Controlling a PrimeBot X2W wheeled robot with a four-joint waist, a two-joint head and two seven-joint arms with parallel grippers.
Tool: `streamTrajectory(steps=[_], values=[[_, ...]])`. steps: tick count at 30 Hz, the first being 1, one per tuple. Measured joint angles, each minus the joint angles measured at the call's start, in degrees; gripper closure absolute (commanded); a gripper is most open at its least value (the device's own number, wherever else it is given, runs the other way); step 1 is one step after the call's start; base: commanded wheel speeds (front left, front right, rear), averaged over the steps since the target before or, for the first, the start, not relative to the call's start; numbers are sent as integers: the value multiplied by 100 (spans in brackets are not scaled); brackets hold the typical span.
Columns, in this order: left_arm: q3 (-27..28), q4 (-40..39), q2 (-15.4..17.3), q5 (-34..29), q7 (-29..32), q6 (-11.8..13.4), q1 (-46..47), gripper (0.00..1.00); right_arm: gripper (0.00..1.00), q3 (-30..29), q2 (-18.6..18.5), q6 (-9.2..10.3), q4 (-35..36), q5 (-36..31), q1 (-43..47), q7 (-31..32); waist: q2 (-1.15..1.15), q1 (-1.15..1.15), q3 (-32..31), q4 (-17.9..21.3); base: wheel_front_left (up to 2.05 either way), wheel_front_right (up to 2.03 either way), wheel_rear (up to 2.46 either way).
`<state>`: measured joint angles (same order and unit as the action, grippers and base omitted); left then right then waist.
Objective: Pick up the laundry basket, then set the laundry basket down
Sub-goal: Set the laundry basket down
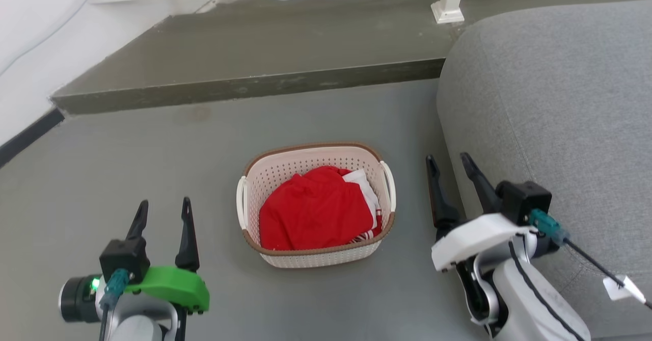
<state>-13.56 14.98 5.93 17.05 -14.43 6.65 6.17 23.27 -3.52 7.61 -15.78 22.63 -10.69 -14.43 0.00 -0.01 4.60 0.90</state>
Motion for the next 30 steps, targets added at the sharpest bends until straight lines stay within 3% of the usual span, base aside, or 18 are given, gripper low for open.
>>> streamTrajectory(steps=[30], values=[[230,-558,-89,-314,0,1,-681,0,0,-107,34,0,756,-450,908,0,0,0,-127,35,0,0,0]])
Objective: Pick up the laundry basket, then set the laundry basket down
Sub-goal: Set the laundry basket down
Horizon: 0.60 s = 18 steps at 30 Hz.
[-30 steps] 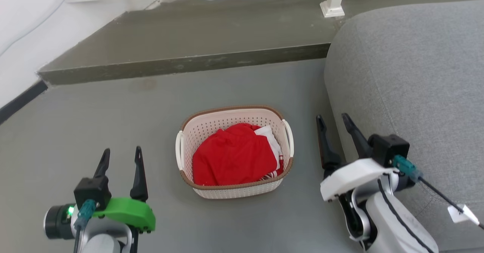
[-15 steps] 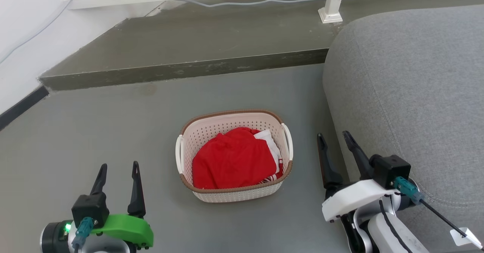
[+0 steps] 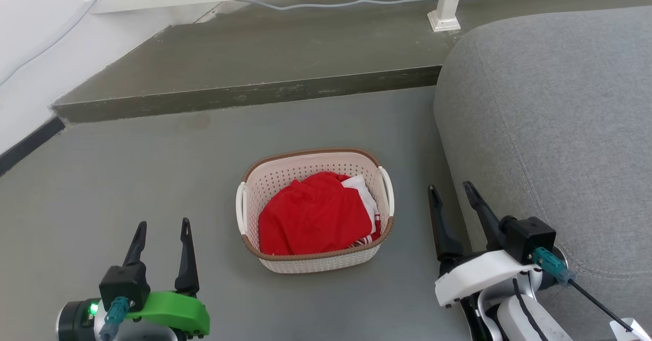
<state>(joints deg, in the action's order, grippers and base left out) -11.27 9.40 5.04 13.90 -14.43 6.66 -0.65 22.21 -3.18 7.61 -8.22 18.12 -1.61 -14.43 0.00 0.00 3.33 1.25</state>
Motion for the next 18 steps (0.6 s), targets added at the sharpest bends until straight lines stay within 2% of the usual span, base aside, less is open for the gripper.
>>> streamTrajectory(steps=[18], values=[[100,-64,-48,-10,0,1,-160,0,0,7,9,0,129,8,190,0,0,0,-62,-12,0,0,0]])
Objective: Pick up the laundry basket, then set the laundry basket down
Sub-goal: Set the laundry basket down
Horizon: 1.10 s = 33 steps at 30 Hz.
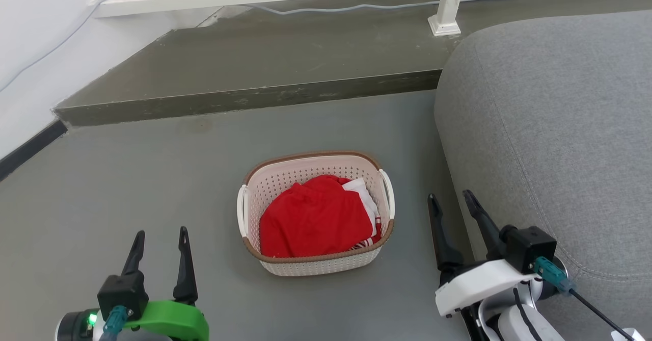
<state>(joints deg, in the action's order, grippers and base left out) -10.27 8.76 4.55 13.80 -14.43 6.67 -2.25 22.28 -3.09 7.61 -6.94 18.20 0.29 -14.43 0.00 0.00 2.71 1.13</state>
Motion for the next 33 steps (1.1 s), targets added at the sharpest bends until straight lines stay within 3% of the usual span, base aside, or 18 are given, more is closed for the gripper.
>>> streamTrajectory(steps=[33], values=[[40,0,-53,-151,0,25,-144,0,0,-2,8,0,75,12,143,0,0,0,-70,0,0,0,0]])
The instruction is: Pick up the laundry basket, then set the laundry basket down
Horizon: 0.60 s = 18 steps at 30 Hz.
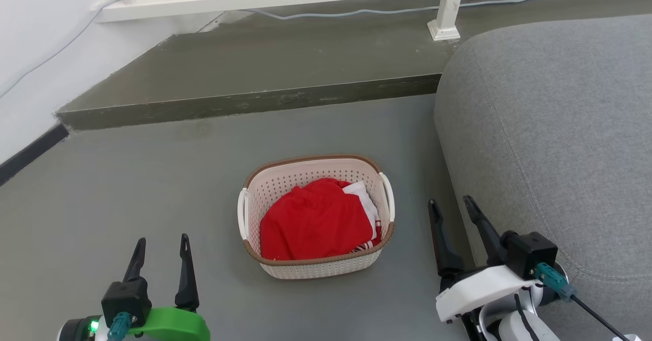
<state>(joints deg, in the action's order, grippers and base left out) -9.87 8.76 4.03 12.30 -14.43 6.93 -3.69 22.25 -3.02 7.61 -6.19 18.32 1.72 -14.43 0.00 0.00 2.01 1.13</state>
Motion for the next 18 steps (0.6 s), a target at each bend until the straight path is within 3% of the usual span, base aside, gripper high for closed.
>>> streamTrajectory(steps=[18], values=[[2,-3,-40,-9,0,14,-3,0,0,-7,1,0,27,32,0,0,0,0,24,-3,0,0,0]])
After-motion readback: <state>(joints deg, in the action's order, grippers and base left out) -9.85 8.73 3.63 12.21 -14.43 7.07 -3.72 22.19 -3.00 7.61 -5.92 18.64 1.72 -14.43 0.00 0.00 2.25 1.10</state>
